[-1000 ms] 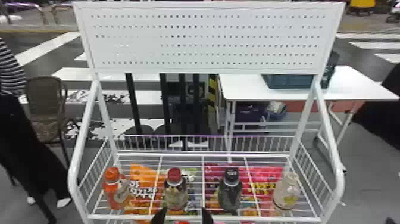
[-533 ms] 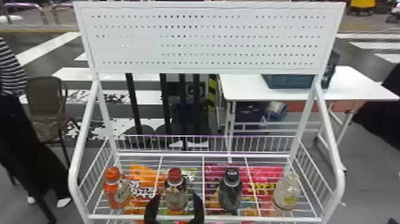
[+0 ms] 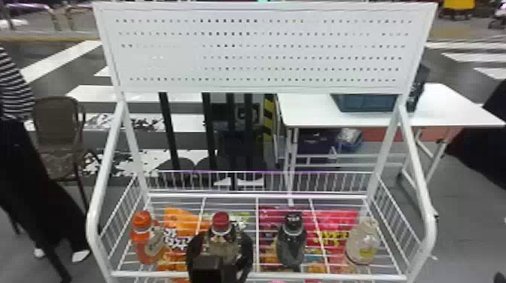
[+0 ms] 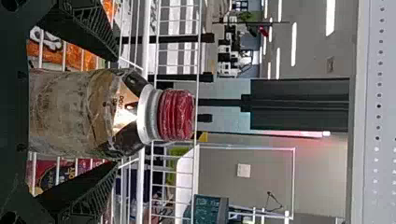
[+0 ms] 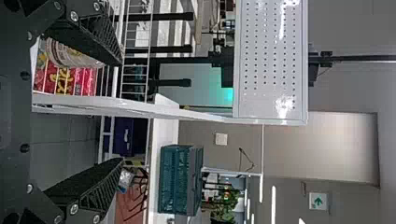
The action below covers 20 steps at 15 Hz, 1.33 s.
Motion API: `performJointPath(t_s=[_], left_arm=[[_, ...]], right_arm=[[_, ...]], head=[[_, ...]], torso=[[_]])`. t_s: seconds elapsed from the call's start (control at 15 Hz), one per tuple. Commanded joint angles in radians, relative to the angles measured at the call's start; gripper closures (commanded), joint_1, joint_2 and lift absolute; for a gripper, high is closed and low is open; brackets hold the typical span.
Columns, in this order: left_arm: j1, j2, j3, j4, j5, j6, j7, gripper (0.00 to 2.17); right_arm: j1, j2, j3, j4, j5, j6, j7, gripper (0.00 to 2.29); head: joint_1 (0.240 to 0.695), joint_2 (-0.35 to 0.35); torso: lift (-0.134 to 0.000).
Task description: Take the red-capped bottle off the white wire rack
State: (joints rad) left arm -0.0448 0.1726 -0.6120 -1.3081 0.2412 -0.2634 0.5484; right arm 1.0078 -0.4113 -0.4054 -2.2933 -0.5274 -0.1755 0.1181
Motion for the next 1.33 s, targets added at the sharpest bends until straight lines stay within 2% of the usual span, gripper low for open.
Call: performJointPath(t_s=[0.0, 0.07, 0.13, 0.47, 0.6, 0.73, 0.87, 1.0, 1.13, 1.27], left_arm=[[-0.004, 0.007, 0.003, 0.0, 0.006, 0.036, -0.027, 0.81], [-0.004, 0.005, 0.003, -0.005, 0.007, 0.054, -0.027, 1.54], [-0.004, 0.004, 0.001, -0.007, 0.007, 0.054, -0.015, 2.06], [0.031, 0.027, 0.001, -0.106, 0.003, 0.094, -0.008, 2.1], [0.077, 0.053, 0.011, -0.254, -0.008, 0.211, 0.002, 2.1], [0.134, 0.096, 0.044, -0.444, -0.023, 0.382, 0.011, 2.09], [0.229, 0.139, 0.138, -0.616, -0.04, 0.468, 0.013, 2.09], [0.332, 0.17, 0.248, -0.77, -0.036, 0.484, 0.002, 2.09], [0.437, 0.174, 0.382, -0.904, -0.02, 0.499, -0.025, 2.09], [0.519, 0.186, 0.469, -1.013, -0.008, 0.499, -0.047, 2.09]], right_arm=[[0.0, -0.001, -0.006, -0.001, -0.006, 0.0, 0.0, 0.17], [0.0, -0.001, -0.006, 0.0, -0.006, 0.0, 0.0, 0.17], [0.0, -0.001, -0.006, 0.0, -0.005, 0.0, 0.0, 0.17], [-0.006, 0.0, -0.001, 0.003, -0.003, 0.003, 0.0, 0.17], [-0.006, 0.003, 0.0, 0.003, -0.003, 0.003, 0.0, 0.17], [-0.006, 0.005, 0.002, 0.003, -0.003, 0.003, 0.0, 0.17], [-0.006, 0.005, 0.004, 0.005, -0.003, 0.003, 0.0, 0.17], [-0.006, -0.001, 0.002, 0.006, -0.003, 0.003, 0.0, 0.17], [-0.006, -0.003, 0.004, 0.003, -0.003, 0.003, 0.0, 0.17], [-0.006, -0.006, 0.005, -0.005, -0.002, 0.012, 0.0, 0.17]], head=[[0.499, 0.0], [0.499, 0.0], [0.499, 0.0], [0.499, 0.0], [0.499, 0.0], [0.499, 0.0], [0.499, 0.0], [0.499, 0.0], [0.499, 0.0], [0.499, 0.0]], torso=[[0.0], [0.0], [0.0], [0.0], [0.0], [0.0], [0.0], [0.0], [0.0], [0.0]])
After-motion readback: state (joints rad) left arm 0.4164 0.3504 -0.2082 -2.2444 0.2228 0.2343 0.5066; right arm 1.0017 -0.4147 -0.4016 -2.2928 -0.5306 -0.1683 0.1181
